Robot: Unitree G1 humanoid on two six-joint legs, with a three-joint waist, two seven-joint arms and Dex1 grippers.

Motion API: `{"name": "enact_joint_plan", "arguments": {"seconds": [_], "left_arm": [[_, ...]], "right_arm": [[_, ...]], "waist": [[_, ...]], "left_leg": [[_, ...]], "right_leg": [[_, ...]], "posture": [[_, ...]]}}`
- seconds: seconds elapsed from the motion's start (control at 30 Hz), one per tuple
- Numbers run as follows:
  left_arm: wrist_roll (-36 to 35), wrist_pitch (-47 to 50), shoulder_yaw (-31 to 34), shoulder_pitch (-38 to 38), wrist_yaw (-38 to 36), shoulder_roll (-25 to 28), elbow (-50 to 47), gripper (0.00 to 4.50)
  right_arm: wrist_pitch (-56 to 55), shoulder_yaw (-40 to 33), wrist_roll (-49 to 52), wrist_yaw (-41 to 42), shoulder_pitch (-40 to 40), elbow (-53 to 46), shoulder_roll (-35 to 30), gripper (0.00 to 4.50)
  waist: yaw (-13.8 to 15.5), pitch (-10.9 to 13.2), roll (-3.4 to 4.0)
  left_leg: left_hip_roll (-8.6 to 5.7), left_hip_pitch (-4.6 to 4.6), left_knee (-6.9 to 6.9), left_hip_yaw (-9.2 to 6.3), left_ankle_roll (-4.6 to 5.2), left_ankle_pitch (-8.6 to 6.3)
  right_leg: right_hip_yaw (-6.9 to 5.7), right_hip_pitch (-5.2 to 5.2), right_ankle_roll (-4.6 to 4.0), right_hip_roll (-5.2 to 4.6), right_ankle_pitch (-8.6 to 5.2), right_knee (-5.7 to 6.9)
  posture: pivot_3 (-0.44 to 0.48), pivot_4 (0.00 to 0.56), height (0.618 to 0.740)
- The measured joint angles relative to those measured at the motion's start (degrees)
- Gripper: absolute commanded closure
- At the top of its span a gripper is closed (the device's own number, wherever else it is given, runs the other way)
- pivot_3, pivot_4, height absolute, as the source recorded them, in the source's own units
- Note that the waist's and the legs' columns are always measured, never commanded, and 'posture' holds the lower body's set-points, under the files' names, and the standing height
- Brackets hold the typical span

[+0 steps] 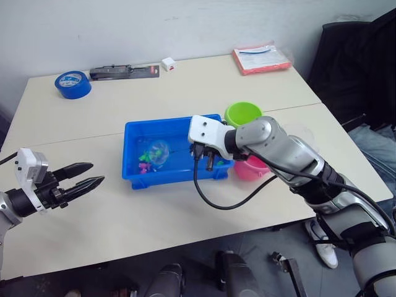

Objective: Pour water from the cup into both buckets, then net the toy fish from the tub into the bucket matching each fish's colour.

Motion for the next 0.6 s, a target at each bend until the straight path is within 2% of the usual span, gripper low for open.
{"name": "enact_joint_plan", "arguments": {"seconds": [0.3,0.6], "left_arm": [[0.0,-0.4,0.0,0.0,0.1,-0.5,-0.1,1.40],[0.0,-0.4,0.0,0.0,0.2,-0.5,-0.1,1.40]], "right_arm": [[-15.3,-0.1,-10.0,0.3,4.1,-3.8,-1.0,3.72],[-22.2,0.3,-20.5,-0.2,7.9,-3.2,0.2,3.72]], "waist": [[0.0,0.0,0.00],[0.0,0.0,0.00]], "left_leg": [[0.02,0.00,-0.01,0.01,0.00,0.00],[0.03,0.02,-0.03,0.01,0.00,0.00]], "right_leg": [[0.01,0.00,0.00,0.03,0.00,-0.02],[0.00,0.00,0.00,0.04,0.00,-0.02]], "posture": [[0.000,0.150,0.740],[0.000,0.150,0.740]]}}
